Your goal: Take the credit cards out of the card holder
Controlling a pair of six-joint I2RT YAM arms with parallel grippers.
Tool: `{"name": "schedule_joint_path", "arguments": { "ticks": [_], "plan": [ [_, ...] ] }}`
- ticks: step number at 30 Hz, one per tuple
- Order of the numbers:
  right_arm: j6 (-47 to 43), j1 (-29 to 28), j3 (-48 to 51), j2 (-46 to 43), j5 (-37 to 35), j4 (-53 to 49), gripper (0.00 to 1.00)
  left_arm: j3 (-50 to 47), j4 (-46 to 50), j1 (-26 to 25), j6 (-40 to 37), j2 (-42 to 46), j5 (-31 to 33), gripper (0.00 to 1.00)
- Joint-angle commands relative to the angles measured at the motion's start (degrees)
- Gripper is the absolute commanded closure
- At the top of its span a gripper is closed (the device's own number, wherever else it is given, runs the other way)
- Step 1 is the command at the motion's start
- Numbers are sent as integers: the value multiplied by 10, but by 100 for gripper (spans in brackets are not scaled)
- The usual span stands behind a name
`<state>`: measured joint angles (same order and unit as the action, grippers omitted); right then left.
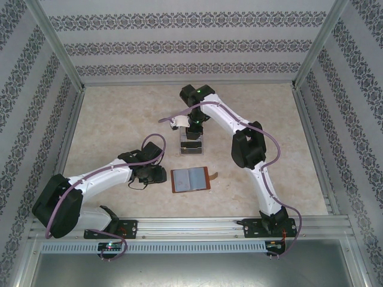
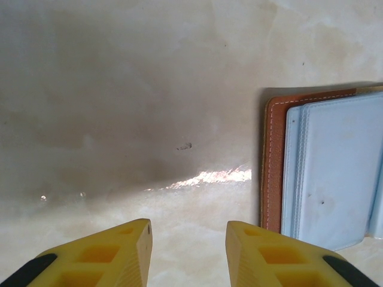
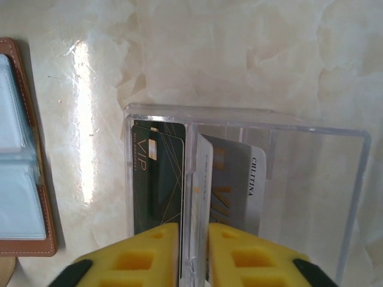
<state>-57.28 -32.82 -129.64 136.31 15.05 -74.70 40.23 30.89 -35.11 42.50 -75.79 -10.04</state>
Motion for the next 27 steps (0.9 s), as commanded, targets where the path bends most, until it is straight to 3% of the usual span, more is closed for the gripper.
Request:
{"name": "schedule_joint_path", "arguments": {
  "ticks": [1,6,14,20,27],
  "plan": [
    [5,5,6,-11,6,1,75,-5,2,7,6,1,-2,62],
    [25,7,19,-43,-11,36,72,-4,1,7,5,0,-1,62],
    [92,9,133,-138,-36,158,69,2,-6,11,-2,-11,2,62],
    [255,10,282,-247,-39,284,67,8,-20,23,-14,-26,-3,62],
    [521,4,456,-380,-52,385,70,29,-33,39,-36,-53,-14,62]
  ]
}}
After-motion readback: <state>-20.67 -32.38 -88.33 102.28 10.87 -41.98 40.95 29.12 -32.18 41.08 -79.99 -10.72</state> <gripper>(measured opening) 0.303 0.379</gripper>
